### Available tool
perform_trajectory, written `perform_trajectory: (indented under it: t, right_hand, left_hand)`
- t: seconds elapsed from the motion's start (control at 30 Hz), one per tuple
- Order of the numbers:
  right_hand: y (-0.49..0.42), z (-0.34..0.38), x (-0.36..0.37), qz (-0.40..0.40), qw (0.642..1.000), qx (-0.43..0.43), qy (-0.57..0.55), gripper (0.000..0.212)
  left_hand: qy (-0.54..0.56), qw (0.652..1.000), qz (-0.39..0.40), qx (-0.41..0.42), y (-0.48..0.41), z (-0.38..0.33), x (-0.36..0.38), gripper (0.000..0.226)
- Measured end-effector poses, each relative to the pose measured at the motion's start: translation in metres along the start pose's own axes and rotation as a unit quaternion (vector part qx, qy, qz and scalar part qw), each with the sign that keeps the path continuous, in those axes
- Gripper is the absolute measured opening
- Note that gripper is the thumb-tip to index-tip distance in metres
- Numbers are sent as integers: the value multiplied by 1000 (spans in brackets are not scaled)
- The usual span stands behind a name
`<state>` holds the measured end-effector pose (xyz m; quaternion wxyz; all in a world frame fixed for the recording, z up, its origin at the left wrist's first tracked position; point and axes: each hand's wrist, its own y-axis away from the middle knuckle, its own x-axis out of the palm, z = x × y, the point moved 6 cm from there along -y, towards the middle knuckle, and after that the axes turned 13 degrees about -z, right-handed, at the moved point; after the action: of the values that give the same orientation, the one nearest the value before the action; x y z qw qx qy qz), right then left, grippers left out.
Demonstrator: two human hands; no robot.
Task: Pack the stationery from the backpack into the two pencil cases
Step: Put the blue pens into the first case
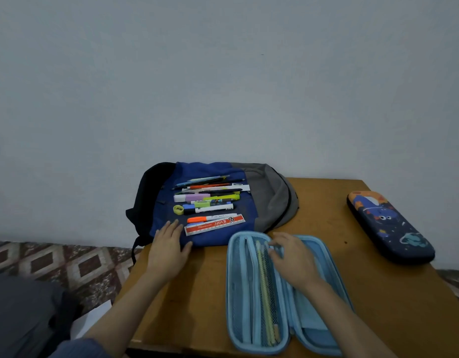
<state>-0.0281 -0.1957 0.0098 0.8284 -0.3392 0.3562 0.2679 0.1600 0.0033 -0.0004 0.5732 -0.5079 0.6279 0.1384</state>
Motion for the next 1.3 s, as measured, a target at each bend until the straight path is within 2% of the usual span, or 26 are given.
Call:
perform_trajectory:
  t: [0.07, 0.13, 0.23, 0.4, 0.47, 0.57, 0.9, 1.03, 1.17, 1.3]
  right_hand:
    - [-13, 21, 7, 8, 999, -25, -25, 27]
    - [-26, 40, 18, 17, 998, -49, -46, 27]
    - [-43, 59, 38, 38, 994, -80, -64, 27]
    - [-74, 78, 63, 41, 993, -102, -34, 31]
    - [-90, 82, 74, 32, 995, -99, 2, 30]
    - [-110, 98, 96, 35, 994, -100, -15, 30]
    - [-154, 128, 146, 96, 988, -118, -28, 31]
    - [-156, 125, 164, 136, 986, -99, -1, 40]
    - [-151, 126, 168, 111, 983, -144, 37, 68]
    - [-151, 118, 169, 121, 973, -166, 107, 70]
  left_hand:
    - [-53, 997, 42, 24, 0, 9, 12, 60]
    - [-59, 997, 48, 34, 4, 12, 21, 58]
    - [-43, 998, 17, 45, 9, 14, 29, 59]
    - [8, 999, -18, 41, 13, 17, 33, 79]
    - [11, 999, -17, 33, 12, 14, 30, 72]
    - [19, 999, -19, 31, 12, 18, 29, 59]
    - [33, 999, -38, 20, 11, 21, 31, 63]
    - [40, 998, -44, 19, 12, 22, 31, 61]
    - [48, 998, -42, 14, 11, 22, 31, 61]
    - [44, 998, -41, 15, 11, 22, 31, 65]
